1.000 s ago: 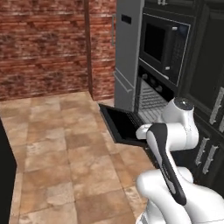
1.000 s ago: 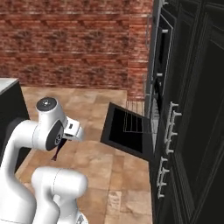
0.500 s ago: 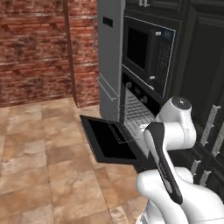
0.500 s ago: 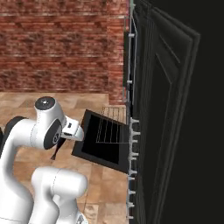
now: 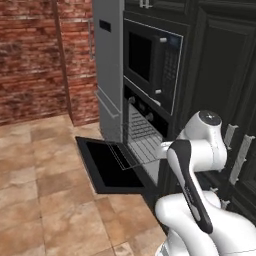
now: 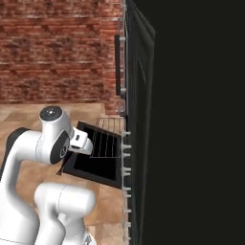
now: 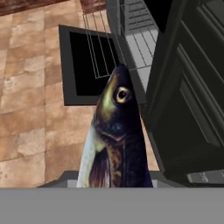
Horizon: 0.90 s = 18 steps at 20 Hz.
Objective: Place the fish on the rack of the oven, and slide the rack back inside. Close the oven door.
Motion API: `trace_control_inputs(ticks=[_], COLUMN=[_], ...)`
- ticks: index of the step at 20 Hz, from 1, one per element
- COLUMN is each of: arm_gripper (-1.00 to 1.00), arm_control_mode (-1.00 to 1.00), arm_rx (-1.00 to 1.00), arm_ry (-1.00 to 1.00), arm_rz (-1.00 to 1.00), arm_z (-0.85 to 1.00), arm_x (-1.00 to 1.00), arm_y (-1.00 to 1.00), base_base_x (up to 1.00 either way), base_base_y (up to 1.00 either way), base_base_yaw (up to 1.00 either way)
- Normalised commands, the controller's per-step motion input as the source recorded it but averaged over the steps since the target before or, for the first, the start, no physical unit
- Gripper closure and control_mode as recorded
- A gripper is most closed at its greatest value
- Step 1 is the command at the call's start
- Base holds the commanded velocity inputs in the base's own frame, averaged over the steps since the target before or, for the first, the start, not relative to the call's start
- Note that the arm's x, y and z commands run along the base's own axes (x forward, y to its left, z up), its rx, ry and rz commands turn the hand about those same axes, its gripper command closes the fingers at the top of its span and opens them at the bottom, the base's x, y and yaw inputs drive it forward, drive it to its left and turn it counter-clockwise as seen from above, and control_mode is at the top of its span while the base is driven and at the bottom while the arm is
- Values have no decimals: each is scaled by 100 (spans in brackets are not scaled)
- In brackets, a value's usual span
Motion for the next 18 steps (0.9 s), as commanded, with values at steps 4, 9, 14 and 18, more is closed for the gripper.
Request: trace_control_inputs(ticks=[4,9,14,18], arm_gripper=[100,100,100,100], arm_control_mode=[100,100,100,100], arm_rx=[0,0,0,0], arm_ry=[0,0,0,0], arm_rz=[0,0,0,0], arm_z=[0,0,0,0], arm_x=[0,0,0,0], arm_y=[0,0,0,0], base_base_x=[79,79,69,55], base_base_y=[25,21,22,41], base_base_yaw=[-20,-19,-16,-18])
